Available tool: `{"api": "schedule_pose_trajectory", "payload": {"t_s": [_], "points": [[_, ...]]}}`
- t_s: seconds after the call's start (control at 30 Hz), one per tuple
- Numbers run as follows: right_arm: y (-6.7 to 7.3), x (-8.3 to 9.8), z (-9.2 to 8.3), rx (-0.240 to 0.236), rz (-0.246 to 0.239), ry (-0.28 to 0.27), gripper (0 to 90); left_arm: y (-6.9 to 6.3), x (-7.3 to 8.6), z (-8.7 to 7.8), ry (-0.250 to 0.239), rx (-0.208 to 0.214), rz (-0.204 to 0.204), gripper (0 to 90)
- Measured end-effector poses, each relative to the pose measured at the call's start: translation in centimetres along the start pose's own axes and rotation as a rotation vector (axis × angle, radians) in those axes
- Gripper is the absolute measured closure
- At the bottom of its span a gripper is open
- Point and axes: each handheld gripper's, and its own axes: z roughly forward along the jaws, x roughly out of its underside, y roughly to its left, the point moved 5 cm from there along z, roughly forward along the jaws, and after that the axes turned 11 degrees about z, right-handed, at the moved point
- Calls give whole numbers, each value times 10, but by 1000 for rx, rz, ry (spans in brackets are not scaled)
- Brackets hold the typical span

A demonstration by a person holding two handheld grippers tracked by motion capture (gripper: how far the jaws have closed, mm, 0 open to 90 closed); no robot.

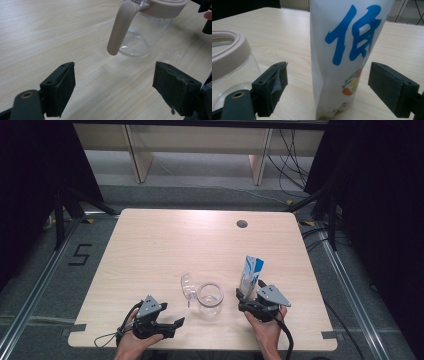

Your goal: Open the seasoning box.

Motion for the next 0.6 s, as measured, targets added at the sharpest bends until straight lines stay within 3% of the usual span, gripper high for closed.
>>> {"api": "schedule_pose_trajectory", "payload": {"t_s": [0.03, 0.3, 0.33, 0.57, 0.6], "points": [[0, 0, 2, -10, 4, 5, 167, -1, 0, 1, -3, 2, -20, 177], [-2, -1, 13, 7, -1, -22, 195, 0, 0, 1, -6, -3, -10, 177], [-3, -1, 14, 18, 32, -24, 203, 0, 0, 0, 3, 7, -2, 177], [-9, -3, 20, 30, 16, -27, 225, -1, 0, 2, -4, 5, -23, 177], [-8, -2, 20, 34, 35, -18, 229, -1, 0, 2, -4, 5, -23, 177]]}}
